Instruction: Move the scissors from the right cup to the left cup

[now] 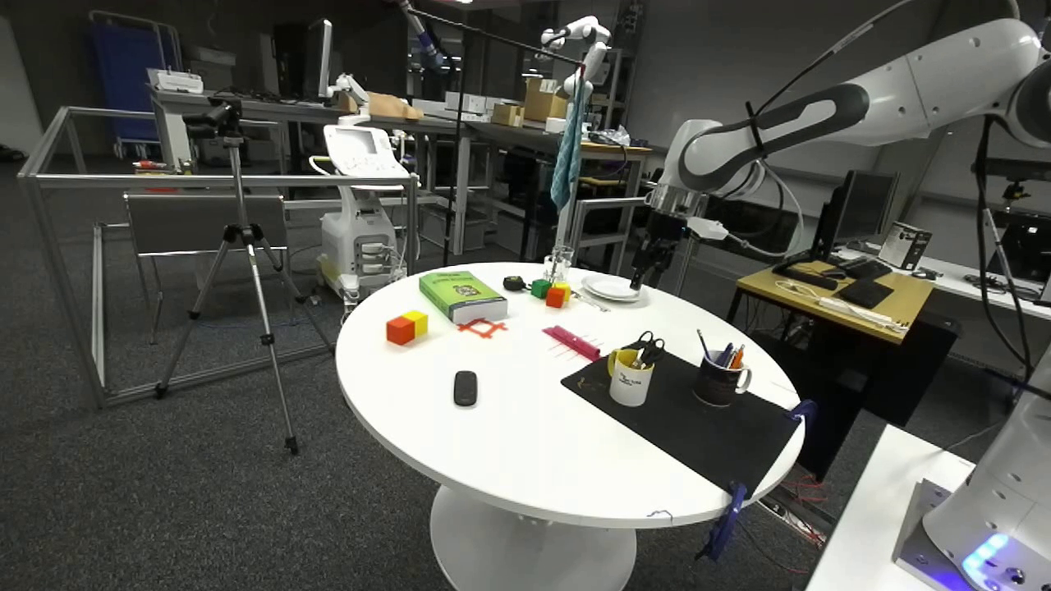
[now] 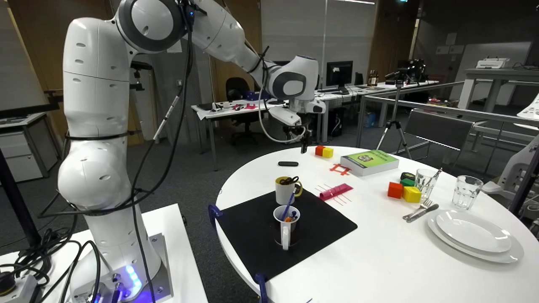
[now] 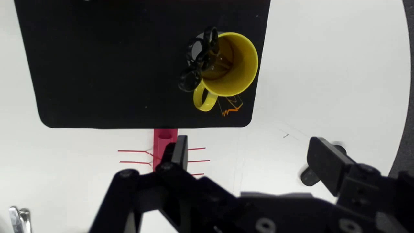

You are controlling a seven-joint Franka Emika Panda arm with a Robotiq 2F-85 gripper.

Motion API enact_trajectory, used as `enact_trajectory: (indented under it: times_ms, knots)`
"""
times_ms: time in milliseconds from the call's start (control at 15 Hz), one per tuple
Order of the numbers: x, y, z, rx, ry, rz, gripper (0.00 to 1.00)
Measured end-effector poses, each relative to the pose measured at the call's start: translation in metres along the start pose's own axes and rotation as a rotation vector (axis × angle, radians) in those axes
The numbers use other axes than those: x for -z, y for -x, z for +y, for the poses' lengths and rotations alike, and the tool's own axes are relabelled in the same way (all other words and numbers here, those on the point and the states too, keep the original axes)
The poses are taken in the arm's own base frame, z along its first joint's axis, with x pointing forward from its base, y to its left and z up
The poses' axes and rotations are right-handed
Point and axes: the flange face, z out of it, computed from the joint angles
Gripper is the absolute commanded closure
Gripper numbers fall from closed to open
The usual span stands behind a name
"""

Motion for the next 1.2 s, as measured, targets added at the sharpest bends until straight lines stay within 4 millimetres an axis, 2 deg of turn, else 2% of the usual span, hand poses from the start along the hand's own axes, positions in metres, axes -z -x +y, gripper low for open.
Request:
enact_trajectory:
  times_ms: [400,1200]
  knots:
    - [0.038,0.003,0.003,0.048,0.079,0.045,0.00]
    - [0.089,0.021,0.014,0.048,0.127,0.037,0.00]
